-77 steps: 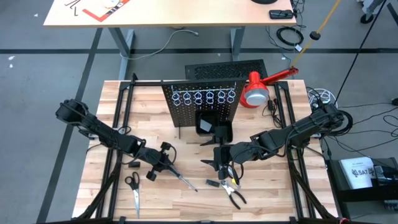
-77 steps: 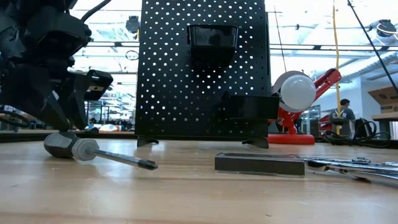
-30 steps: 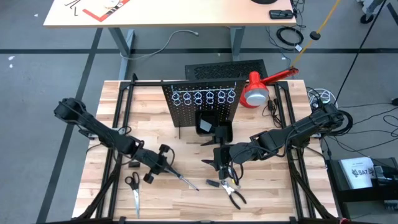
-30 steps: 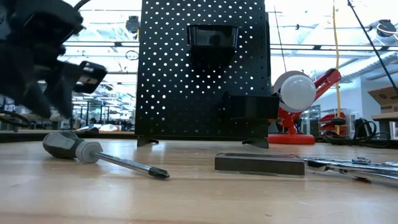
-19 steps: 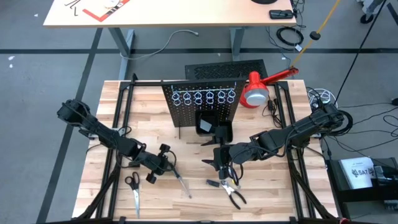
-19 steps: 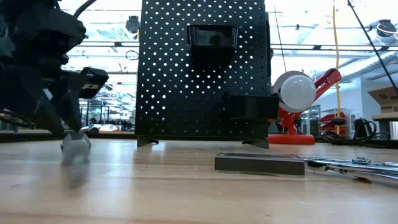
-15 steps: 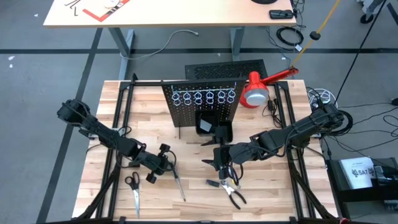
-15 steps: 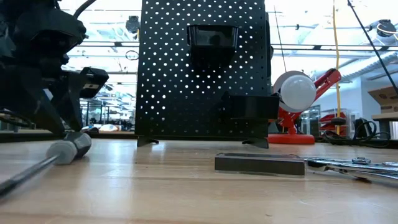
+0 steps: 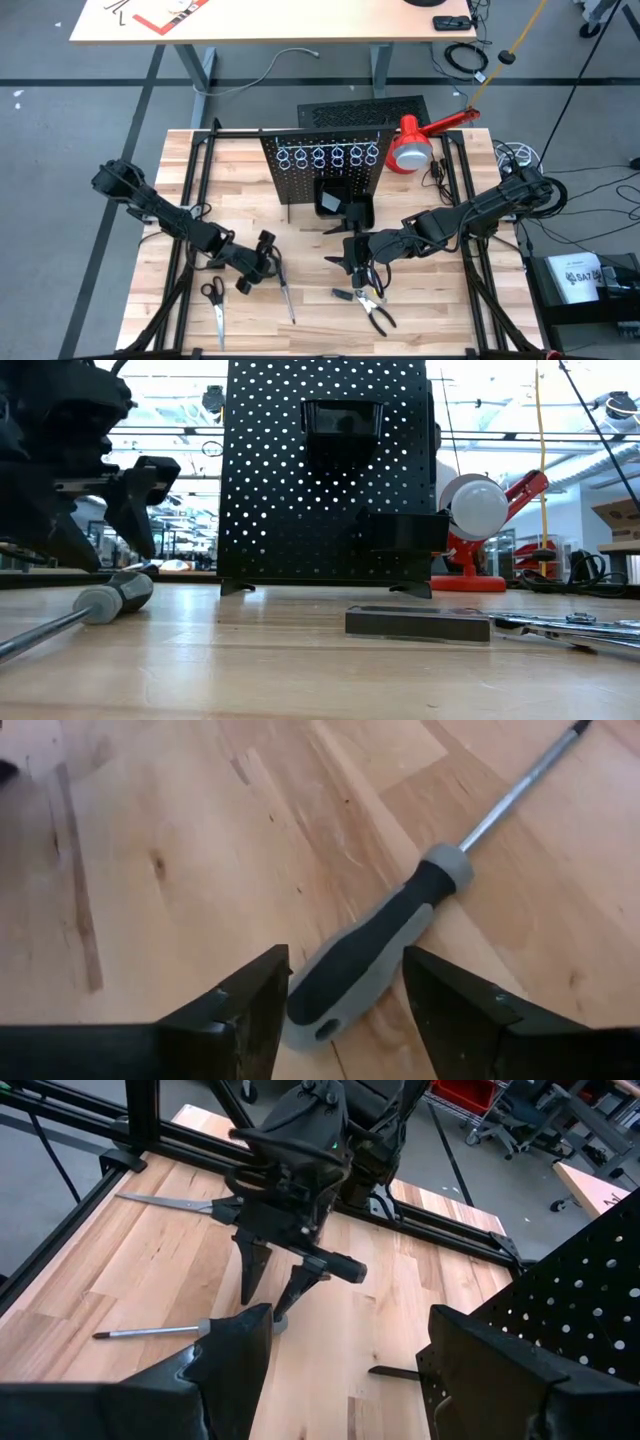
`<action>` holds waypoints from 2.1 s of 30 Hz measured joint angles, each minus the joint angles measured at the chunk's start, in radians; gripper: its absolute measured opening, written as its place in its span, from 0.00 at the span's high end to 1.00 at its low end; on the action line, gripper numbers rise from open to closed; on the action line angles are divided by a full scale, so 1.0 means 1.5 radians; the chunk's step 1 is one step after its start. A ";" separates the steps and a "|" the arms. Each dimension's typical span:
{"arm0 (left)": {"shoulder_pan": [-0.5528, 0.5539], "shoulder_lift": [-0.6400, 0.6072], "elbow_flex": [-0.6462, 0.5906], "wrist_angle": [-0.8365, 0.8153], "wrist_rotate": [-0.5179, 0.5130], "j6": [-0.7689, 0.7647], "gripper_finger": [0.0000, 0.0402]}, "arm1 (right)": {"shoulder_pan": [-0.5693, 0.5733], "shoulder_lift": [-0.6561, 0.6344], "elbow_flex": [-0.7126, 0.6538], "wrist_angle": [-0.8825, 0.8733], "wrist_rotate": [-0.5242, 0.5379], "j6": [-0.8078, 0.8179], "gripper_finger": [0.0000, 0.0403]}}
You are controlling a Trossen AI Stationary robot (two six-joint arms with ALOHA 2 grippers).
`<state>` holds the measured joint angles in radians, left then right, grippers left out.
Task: Hang tools onto peg board
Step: Hang the screwdriver on the pegboard
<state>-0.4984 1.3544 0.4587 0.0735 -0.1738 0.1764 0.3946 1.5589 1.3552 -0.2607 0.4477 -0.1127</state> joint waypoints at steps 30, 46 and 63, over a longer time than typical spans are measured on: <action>0.009 0.105 0.002 0.058 -0.030 -0.009 0.65 | 0.000 0.000 0.000 0.000 0.000 0.000 0.34; 0.010 0.009 -0.002 0.037 -0.042 -0.155 0.66 | 0.000 0.000 0.000 0.028 -0.028 -0.030 0.34; 0.074 -0.202 0.000 0.045 -0.023 -0.394 0.66 | -0.005 0.006 0.000 0.107 -0.059 -0.085 0.34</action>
<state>-0.3880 1.0517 0.4583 0.1406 -0.2079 -0.4147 0.3874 1.5677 1.3556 -0.1001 0.3595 -0.2398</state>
